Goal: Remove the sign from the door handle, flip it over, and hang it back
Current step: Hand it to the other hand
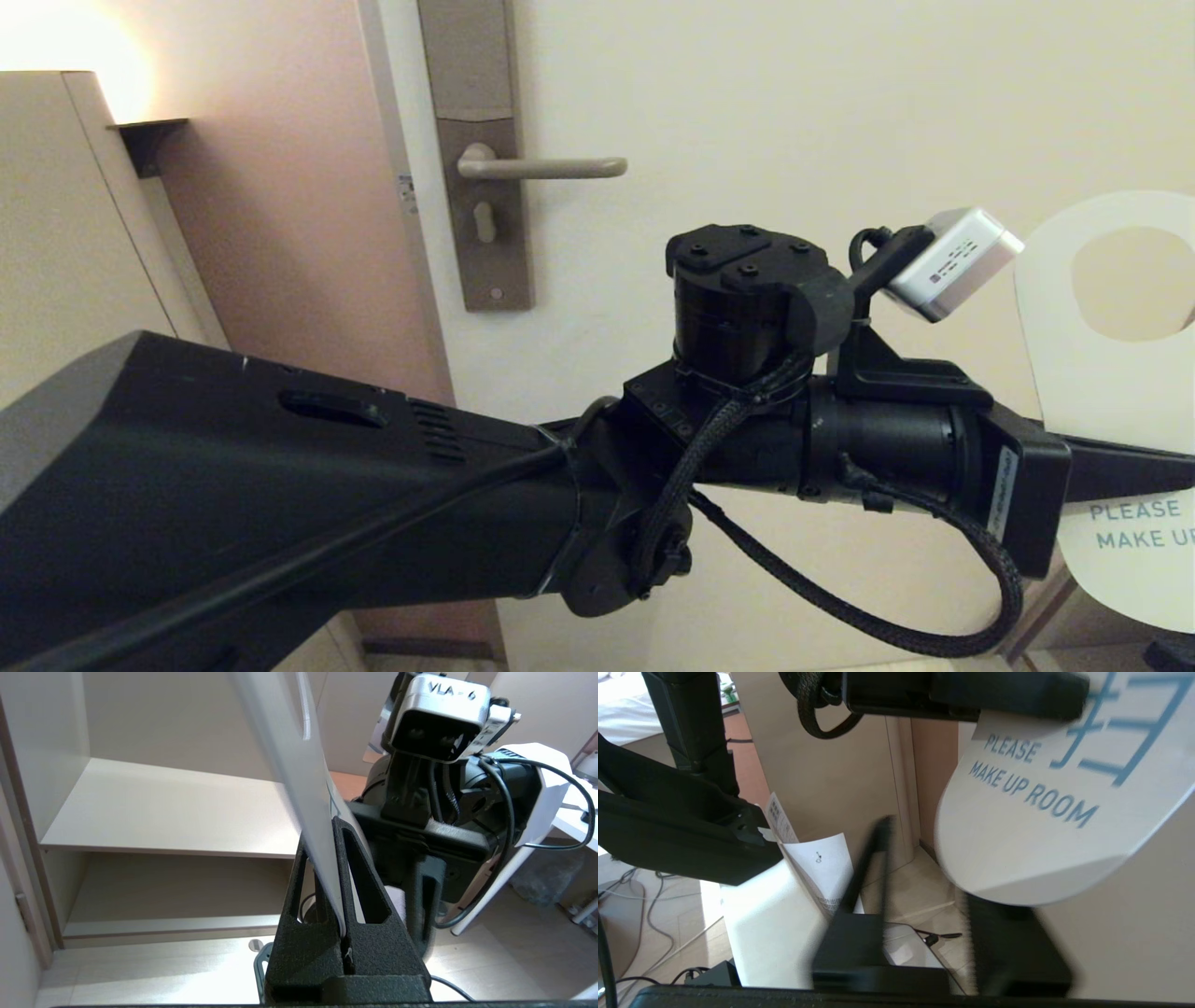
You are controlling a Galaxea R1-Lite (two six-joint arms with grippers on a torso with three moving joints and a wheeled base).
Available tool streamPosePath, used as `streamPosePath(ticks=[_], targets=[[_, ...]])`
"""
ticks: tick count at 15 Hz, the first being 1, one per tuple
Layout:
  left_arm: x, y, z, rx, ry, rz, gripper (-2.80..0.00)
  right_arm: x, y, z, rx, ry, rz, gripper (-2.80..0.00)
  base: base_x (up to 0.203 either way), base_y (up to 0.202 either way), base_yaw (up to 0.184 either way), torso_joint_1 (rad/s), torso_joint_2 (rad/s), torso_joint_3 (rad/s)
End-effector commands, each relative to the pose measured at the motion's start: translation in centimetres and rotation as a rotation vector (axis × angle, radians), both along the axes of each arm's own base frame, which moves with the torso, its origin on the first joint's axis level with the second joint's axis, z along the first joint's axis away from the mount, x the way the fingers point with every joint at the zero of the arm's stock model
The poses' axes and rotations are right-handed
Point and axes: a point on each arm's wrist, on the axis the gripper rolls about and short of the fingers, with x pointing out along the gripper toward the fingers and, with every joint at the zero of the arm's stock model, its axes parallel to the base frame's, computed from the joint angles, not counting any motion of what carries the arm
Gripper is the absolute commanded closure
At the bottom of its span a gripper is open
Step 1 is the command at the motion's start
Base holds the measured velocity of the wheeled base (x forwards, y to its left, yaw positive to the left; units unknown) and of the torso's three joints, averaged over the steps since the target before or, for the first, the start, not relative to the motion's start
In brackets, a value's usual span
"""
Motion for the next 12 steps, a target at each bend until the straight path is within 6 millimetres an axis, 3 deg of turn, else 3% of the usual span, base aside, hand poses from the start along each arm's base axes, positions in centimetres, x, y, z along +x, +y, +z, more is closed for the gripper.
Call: streamPosePath(ticks=[1,12], targets=[[0.0,0.0,0.0,-0.002,0.0,-0.005,0.0,0.0,0.0,-0.1,0.0,0.006,0.002,-2.8,0.0,0.0,0.0,0.0,0.0,0.0],[-0.6,1.0,-1.1,-0.028,-0.021,-0.01,0.0,-0.7,-0.2,-1.8,0.012,0.059,-0.047,-2.8,0.0,0.0,0.0,0.0,0.0,0.0]])
